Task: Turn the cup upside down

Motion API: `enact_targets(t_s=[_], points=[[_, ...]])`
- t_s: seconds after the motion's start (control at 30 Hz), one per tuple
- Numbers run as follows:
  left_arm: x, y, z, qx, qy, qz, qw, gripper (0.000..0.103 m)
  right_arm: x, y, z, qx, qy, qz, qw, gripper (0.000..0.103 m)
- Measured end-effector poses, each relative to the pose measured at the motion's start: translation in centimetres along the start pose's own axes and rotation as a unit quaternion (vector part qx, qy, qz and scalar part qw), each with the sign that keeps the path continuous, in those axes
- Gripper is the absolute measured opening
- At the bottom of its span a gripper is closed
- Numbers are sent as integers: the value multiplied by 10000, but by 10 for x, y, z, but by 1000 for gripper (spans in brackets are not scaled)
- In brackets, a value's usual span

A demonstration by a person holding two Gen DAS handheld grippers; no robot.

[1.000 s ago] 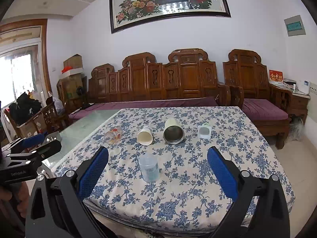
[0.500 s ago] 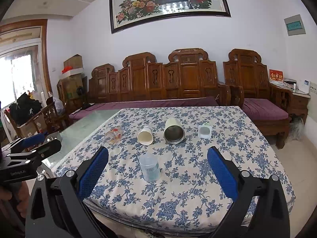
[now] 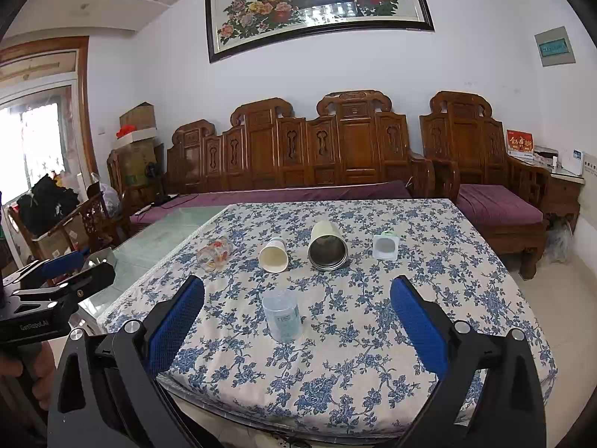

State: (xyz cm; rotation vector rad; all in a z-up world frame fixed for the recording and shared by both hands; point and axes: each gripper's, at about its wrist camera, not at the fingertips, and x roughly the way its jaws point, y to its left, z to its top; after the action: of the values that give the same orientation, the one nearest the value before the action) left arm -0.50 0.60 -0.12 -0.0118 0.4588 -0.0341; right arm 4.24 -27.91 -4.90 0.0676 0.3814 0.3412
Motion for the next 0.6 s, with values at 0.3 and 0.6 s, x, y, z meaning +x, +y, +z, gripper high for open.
enact_targets(t_s=[0.3,0.6], points=[[0,0,0,-5,-1,0,10000,94,0,0,1,-3,-8,-6,10000,101],[0,-2,1,4,-27,11,10000,94,0,0,0,-10,-9,-7,10000,101]])
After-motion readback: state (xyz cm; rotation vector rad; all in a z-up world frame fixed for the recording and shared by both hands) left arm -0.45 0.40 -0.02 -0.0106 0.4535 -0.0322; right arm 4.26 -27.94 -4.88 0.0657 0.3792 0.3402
